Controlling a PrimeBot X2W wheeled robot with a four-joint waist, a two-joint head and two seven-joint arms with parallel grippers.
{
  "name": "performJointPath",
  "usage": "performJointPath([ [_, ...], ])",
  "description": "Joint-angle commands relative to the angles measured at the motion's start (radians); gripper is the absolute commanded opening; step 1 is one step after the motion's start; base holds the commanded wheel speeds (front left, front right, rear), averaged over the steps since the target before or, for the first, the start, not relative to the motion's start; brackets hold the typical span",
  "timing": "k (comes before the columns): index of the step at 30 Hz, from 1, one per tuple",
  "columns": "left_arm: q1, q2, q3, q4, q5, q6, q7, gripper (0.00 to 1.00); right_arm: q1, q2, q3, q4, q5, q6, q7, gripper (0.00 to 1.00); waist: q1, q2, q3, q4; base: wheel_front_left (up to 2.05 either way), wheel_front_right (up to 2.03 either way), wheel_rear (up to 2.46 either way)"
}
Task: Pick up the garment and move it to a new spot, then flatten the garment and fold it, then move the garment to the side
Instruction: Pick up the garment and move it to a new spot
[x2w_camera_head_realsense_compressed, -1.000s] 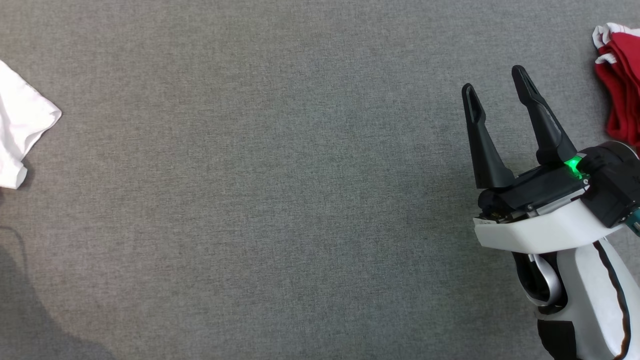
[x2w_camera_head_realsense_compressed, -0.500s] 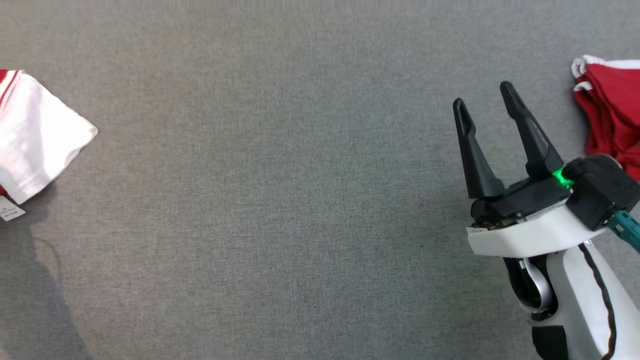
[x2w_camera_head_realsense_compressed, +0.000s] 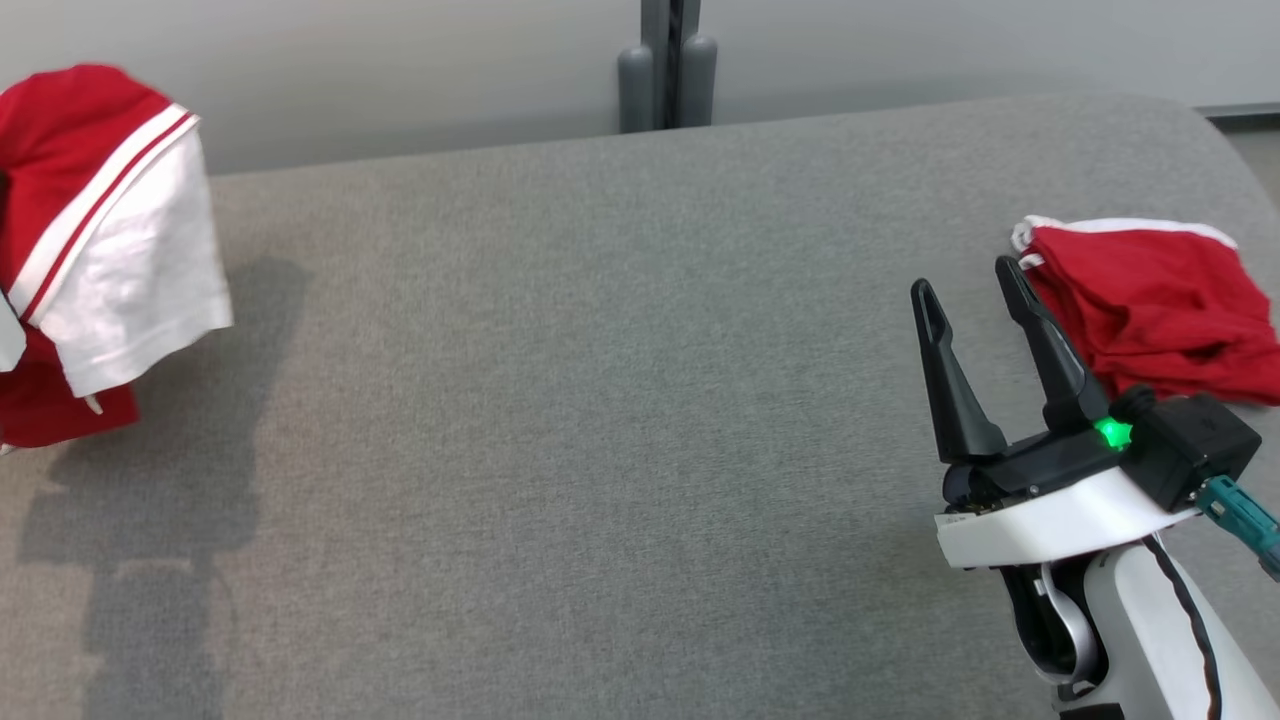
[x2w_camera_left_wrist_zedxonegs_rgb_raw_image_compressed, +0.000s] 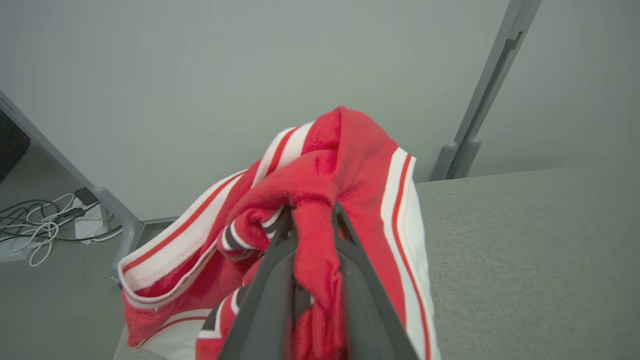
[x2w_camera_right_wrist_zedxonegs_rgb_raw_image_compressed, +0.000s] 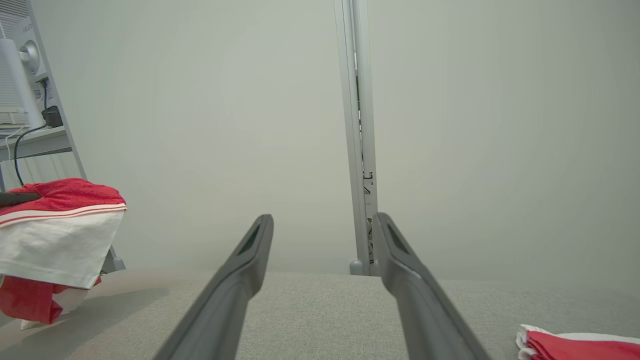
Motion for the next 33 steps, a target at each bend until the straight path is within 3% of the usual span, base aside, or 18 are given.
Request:
performJointPath([
  [1,0.016,0.013,-0.009,-0.036,-0.012,-0.001,0.007,0.00,0.015,-0.003,-0.004,0.001,0.009,0.000,-0.005,1.00,0.0000,-0.0001,-0.041,-0.028,0.00,0.00,0.00],
  [12,0.138,0.005,-0.082,-0.453,-0.066,0.021,0.133,0.00,0.062,0.006,-0.015,-0.005,0.023,0.000,-0.009,1.00,0.0000,-0.0001,-0.094,-0.096,0.00,0.00,0.00],
  [20,0.228,-0.062,-0.173,-0.668,-0.059,0.058,0.187,0.00,0.063,0.020,-0.008,-0.006,0.034,0.000,-0.010,1.00,0.0000,-0.0001,-0.063,-0.148,0.00,0.00,0.00],
  [26,0.264,-0.143,-0.261,-0.679,-0.011,0.062,0.142,0.00,0.048,0.026,-0.009,-0.007,0.030,0.000,-0.010,1.00,0.0000,-0.0001,-0.031,-0.177,0.00,0.00,0.00],
  [33,0.282,-0.249,-0.337,-0.508,0.009,0.040,0.040,0.00,0.030,0.028,0.000,-0.004,0.028,0.000,-0.010,1.00,0.0000,-0.0001,-0.003,-0.199,0.00,0.00,0.00],
])
